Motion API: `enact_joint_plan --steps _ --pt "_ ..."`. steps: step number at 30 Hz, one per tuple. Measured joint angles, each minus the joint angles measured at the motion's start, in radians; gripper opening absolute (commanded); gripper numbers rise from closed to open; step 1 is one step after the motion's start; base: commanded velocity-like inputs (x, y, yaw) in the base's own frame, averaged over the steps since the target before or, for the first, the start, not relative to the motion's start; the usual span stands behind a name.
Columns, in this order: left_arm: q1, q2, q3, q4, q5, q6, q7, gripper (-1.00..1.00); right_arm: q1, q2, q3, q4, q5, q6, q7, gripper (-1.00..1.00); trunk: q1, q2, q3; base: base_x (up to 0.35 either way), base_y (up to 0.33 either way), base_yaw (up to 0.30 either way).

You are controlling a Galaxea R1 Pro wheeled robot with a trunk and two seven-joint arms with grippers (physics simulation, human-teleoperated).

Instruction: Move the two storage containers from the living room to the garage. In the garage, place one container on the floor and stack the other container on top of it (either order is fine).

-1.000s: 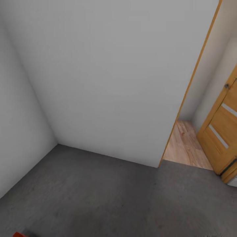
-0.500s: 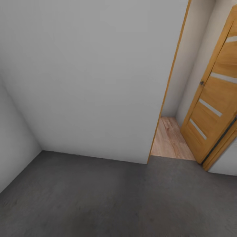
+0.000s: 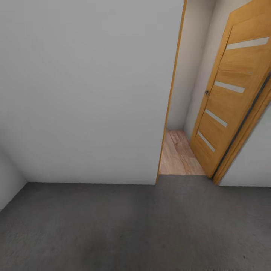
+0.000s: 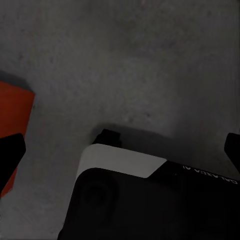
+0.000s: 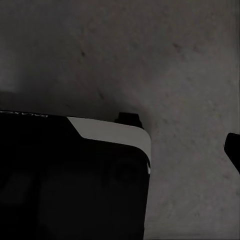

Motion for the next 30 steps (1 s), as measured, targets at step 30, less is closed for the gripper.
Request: enact_joint_plan --steps 30 --pt "0.012 -0.019 0.001 0.003 -0.001 0.042 -0.007 1.0 0.005 0.002 -0.001 0.006 -0.001 0.001 0.0 1.0 0.0 0.0 0.0 0.003 0.001 -0.282"
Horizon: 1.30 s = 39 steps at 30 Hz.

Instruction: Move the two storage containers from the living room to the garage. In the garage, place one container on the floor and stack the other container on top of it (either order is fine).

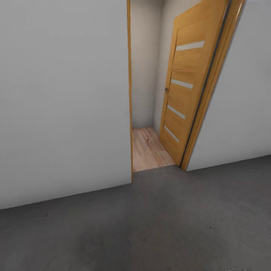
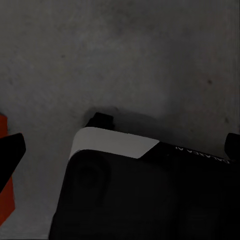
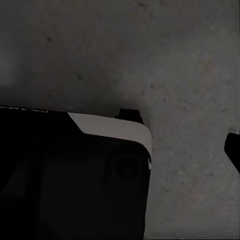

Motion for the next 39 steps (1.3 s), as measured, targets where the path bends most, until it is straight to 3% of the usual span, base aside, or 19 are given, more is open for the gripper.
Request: enact_joint_plan --steps 9,22,39 --pt "0.036 0.007 -0.001 0.001 -0.005 0.019 -0.071 1.0 0.058 -0.004 0.0 0.003 0.001 -0.007 0.002 1.0 0.0 0.0 0.0 0.004 0.002 -0.281" --pt "0.037 0.008 -0.001 -0.001 -0.004 0.011 -0.076 1.0 0.062 -0.007 0.0 0.002 0.001 -0.007 0.002 1.0 0.0 0.0 0.0 0.0 0.0 -0.275" --pt "0.037 0.008 -0.001 -0.001 0.0 0.014 -0.074 1.0 0.062 -0.008 0.0 0.002 0.001 -0.006 0.003 1.0 0.0 0.0 0.0 0.0 0.0 -0.115"
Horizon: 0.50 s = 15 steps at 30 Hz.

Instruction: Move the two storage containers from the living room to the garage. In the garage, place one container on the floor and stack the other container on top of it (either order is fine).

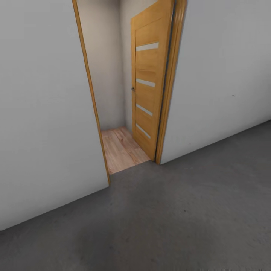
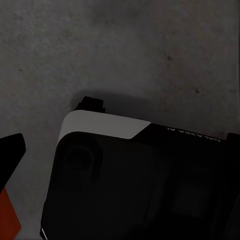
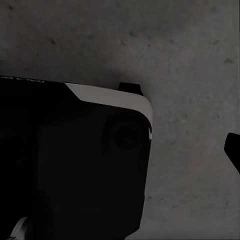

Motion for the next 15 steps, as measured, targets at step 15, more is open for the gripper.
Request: enact_joint_plan --steps 15 --pt "0.001 0.0 -0.002 -0.001 -0.008 0.005 -0.001 1.0 0.0 -0.001 0.001 0.0 0.0 0.007 0.0 1.0 0.0 0.0 0.0 0.034 0.0 -0.073"
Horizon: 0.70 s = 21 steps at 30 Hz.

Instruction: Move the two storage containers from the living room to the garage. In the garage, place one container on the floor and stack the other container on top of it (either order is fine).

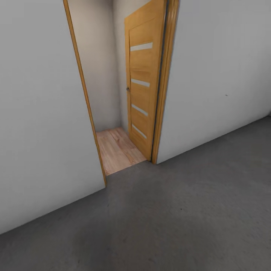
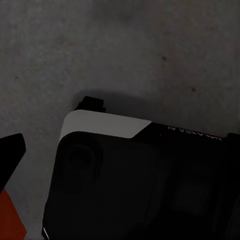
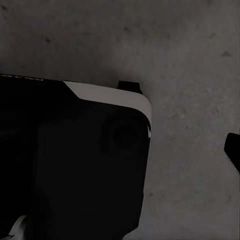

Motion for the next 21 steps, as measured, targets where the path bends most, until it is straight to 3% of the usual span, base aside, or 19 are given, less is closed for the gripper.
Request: enact_joint_plan --steps 21 --pt "0.0 0.001 -0.004 0.0 -0.003 0.003 -0.001 1.0 0.0 -0.001 0.0 0.0 0.0 -0.009 0.0 1.0 0.0 0.0 0.0 0.317 0.0 -0.009"
